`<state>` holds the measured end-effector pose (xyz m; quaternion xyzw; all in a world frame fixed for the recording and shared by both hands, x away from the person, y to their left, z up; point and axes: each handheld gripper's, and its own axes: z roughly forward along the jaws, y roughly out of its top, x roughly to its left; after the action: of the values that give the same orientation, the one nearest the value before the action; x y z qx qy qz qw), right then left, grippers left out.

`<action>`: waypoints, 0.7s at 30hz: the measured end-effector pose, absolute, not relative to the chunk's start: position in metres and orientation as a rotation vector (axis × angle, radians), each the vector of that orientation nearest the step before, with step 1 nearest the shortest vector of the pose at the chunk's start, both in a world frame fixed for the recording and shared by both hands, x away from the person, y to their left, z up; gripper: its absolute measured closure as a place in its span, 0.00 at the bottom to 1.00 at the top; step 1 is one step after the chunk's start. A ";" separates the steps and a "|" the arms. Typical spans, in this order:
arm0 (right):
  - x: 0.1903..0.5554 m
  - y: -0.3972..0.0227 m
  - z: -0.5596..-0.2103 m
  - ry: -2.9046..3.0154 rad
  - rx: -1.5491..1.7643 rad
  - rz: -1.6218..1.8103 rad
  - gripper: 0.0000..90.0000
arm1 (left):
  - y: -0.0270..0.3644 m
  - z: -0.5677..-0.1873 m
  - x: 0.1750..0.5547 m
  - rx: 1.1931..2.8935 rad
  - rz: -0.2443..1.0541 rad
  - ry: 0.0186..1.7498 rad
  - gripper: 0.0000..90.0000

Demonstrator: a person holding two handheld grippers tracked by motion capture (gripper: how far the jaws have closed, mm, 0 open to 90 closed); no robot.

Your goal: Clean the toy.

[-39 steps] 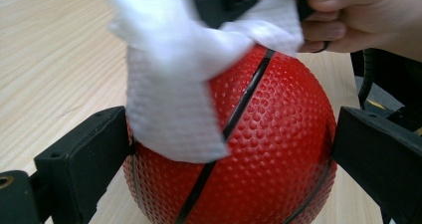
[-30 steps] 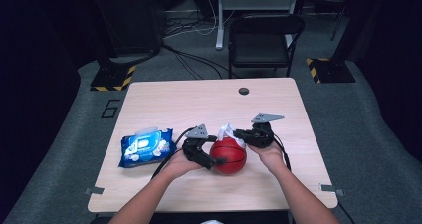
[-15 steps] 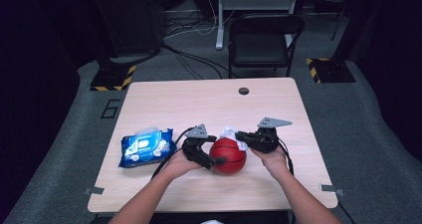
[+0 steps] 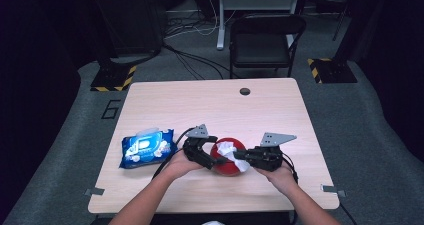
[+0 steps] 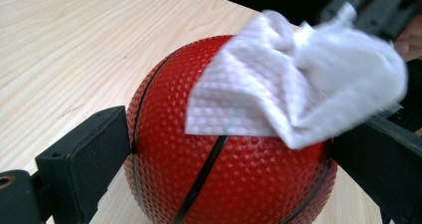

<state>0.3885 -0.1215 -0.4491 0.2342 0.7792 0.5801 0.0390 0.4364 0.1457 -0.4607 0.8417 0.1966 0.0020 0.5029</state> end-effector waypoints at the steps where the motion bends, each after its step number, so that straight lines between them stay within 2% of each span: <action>1: 0.386 -0.123 -0.452 2.401 0.703 1.782 0.95 | 0.146 -0.460 0.436 2.039 0.007 0.472 0.02; 11: 0.374 -0.128 -0.464 2.502 0.634 1.713 0.95 | 0.144 -0.460 0.437 2.043 0.007 0.468 0.02; 21: 0.376 -0.135 -0.466 2.443 0.716 1.718 0.94 | 0.147 -0.458 0.437 2.040 0.022 0.465 0.04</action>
<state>0.3763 -0.1354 -0.4659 0.2330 0.7950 0.5590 0.0350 0.4366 0.1467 -0.4577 0.8438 0.1925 0.0090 0.5008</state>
